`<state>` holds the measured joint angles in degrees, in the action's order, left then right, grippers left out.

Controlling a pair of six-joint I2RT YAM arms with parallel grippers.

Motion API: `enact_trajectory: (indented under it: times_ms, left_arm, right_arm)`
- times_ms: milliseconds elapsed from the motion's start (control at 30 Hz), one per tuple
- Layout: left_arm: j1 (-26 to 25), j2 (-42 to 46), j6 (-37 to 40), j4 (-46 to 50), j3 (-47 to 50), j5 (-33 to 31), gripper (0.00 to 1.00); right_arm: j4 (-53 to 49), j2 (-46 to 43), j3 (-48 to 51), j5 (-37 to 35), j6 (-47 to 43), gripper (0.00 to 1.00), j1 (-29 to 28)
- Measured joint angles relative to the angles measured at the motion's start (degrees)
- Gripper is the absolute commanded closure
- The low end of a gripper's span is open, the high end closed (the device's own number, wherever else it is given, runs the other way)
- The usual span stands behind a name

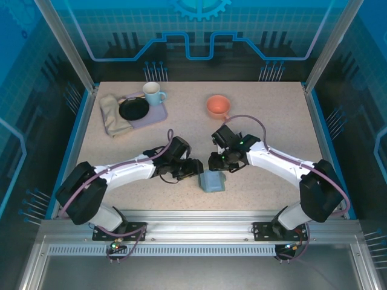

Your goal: Put the credit cards into the card holder

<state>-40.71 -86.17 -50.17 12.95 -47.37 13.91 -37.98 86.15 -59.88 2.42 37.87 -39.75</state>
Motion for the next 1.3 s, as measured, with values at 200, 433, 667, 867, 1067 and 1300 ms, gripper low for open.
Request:
enact_trajectory:
  times_ms: [200,433,667,867,1067,1300]
  left_arm:
    - [-0.2,-0.6,1.4,0.5,0.0,0.4,0.76]
    - [-0.2,0.0,3.8,0.9,-0.1,0.3,1.00]
    - [0.7,0.0,3.6,0.2,-0.1,0.5,1.00]
    - [3.8,-1.2,3.6,-2.5,-0.1,1.6,1.00]
    - [4.6,-2.7,3.6,-2.6,-1.0,2.5,1.00]
    - [4.6,-2.7,3.6,-2.6,-1.0,2.5,1.00]
  right_arm:
    - [-0.3,-0.9,0.1,0.2,-1.0,0.63,1.5]
    - [-5.4,-3.4,-4.5,-4.0,-6.8,0.56,8.5]
    - [-9.8,0.9,-13.5,-8.6,-14.4,0.59,14.3]
    - [-11.8,8.5,-18.3,-9.2,-18.6,0.61,13.9]
    - [-13.2,15.0,-21.9,-12.3,-20.5,0.61,11.9]
    - [-14.1,20.3,-24.2,-20.3,-21.0,0.59,9.0]
